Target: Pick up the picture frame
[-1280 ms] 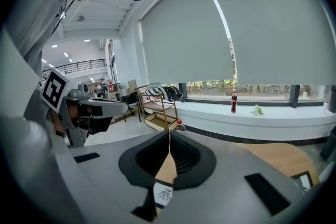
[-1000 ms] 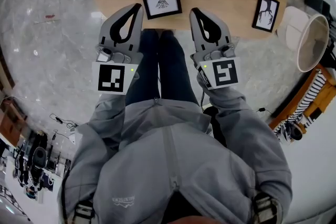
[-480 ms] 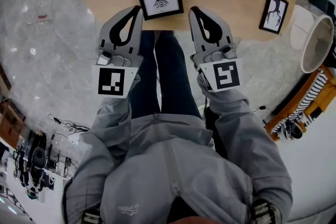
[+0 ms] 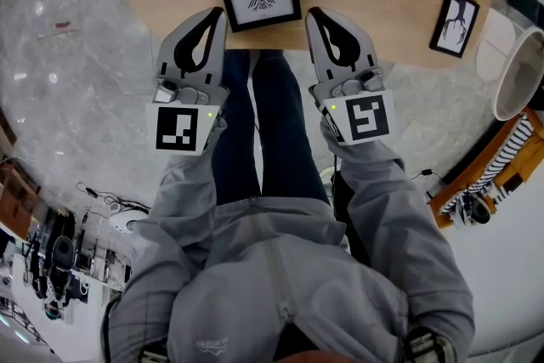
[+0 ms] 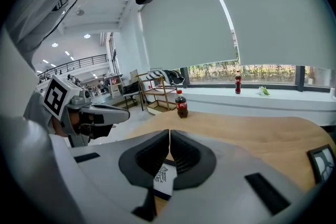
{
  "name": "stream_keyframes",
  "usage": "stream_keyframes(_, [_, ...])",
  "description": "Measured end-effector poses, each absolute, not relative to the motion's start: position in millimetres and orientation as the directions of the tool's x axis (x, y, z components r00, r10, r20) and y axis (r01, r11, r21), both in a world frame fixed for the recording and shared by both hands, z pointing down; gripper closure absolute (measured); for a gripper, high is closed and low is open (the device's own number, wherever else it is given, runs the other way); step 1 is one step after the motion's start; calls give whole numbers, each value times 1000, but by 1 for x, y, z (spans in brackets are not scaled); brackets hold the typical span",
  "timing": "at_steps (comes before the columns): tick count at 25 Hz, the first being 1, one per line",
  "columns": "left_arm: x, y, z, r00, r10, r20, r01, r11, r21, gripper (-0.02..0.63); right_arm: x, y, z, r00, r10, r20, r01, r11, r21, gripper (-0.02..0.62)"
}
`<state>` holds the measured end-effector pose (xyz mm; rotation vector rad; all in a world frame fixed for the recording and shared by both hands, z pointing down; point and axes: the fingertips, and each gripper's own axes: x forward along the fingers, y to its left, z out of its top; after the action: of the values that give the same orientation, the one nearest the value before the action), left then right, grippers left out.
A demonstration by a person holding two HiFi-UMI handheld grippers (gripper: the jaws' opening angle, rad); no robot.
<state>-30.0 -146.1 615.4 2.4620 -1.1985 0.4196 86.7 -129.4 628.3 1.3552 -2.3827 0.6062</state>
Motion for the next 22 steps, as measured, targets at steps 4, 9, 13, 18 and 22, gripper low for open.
stream_keyframes(4, [-26,-142,634,601,-675,429,-788,-590,176,588,88,-128,653,-485,-714,506,-871,449,-201,561])
stream_keyframes(9, [-21,-136,657,603,-655,455,-781,-600,171,588,90,-127,677,-477,-702,529,-874,440,-204,561])
stream_keyframes(13, [-23,-136,676,595,-652,470,-792,-576,203,588,90,-125,692,-463,-696,549,-882,422,-209,561])
stream_keyframes(18, [-24,-134,697,588,-638,498,-797,-560,224,588,91,-123,709,-442,-688,576,-895,386,-226,561])
stream_keyframes(22, [-27,-129,715,581,-612,536,-799,-555,232,588,92,-123,721,-432,-677,596,-899,375,-226,561])
